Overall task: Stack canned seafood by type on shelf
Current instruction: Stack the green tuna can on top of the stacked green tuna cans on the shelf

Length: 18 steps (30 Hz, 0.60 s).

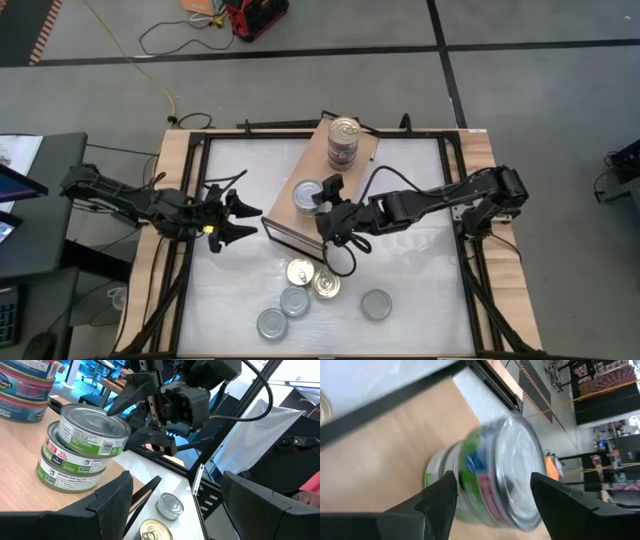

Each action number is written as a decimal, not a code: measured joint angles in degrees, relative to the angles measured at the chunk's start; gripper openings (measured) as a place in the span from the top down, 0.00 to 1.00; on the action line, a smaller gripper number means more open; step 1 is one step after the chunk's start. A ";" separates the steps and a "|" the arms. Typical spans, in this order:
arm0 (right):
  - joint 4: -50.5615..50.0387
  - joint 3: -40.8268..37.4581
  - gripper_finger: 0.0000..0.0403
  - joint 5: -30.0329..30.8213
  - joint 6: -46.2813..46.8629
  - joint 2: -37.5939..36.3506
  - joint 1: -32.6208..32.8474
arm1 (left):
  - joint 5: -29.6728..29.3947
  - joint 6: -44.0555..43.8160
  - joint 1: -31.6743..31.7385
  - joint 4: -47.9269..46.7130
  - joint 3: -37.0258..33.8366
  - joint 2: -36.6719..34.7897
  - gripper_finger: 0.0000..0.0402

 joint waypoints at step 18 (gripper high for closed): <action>-6.19 0.78 0.29 0.37 7.31 -1.40 3.79 | -1.34 8.47 -2.59 -2.47 0.02 0.00 0.28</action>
